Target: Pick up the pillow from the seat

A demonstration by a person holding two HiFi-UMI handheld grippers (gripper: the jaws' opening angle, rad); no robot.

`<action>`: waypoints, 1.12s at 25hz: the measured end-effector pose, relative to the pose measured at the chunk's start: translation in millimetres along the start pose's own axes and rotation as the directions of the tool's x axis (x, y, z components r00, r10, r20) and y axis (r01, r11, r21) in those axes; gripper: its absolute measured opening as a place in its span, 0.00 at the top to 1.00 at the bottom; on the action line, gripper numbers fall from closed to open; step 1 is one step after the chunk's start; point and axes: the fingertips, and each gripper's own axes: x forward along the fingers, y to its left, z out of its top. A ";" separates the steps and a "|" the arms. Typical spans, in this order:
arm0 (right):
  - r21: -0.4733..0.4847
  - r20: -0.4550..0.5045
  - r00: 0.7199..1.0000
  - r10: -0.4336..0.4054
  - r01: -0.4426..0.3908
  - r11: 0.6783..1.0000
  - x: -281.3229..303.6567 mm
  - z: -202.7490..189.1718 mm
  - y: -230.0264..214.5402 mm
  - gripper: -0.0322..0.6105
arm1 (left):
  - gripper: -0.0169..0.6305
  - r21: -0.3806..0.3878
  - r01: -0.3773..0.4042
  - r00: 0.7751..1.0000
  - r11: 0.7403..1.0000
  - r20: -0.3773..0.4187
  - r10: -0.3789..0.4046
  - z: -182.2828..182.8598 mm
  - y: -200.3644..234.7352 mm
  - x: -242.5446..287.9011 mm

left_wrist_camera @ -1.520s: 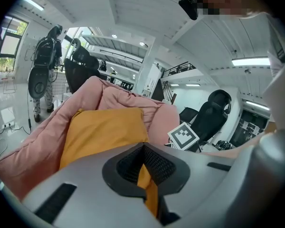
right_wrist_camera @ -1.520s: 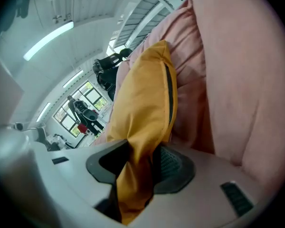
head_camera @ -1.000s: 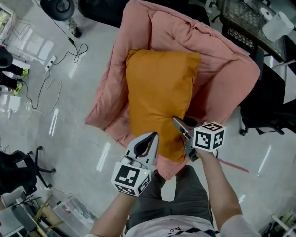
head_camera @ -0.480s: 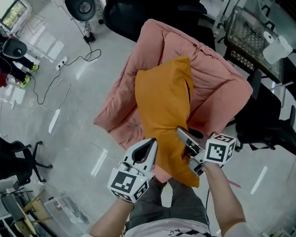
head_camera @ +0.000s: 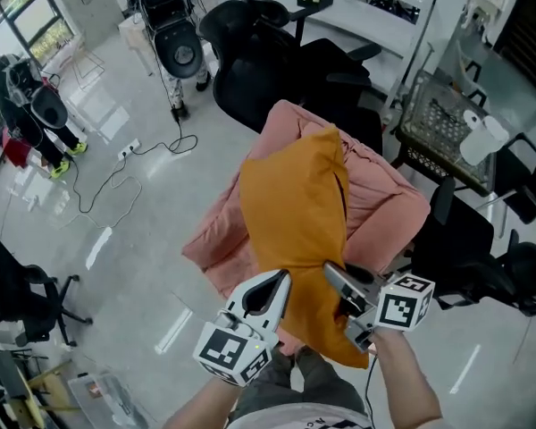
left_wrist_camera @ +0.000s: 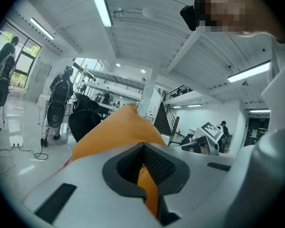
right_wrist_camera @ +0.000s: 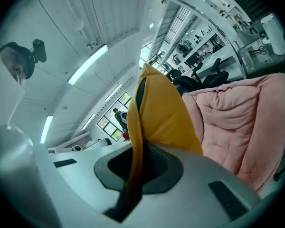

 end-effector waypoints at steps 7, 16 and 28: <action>0.052 0.074 0.995 0.060 -0.064 0.997 -25.6 64.1 26.5 0.90 | 0.96 0.038 0.025 0.997 0.999 0.065 -0.028 56.7 -31.4 11.9; -0.015 0.148 0.983 0.107 -0.106 0.994 -59.3 126.0 79.1 0.90 | 0.96 0.136 0.075 0.985 0.988 0.143 -0.094 124.4 -73.2 17.7; -0.006 0.196 0.972 0.131 -0.133 0.991 -85.2 142.0 107.8 0.90 | 0.96 0.169 0.099 0.977 0.981 0.172 -0.128 146.7 -101.7 11.4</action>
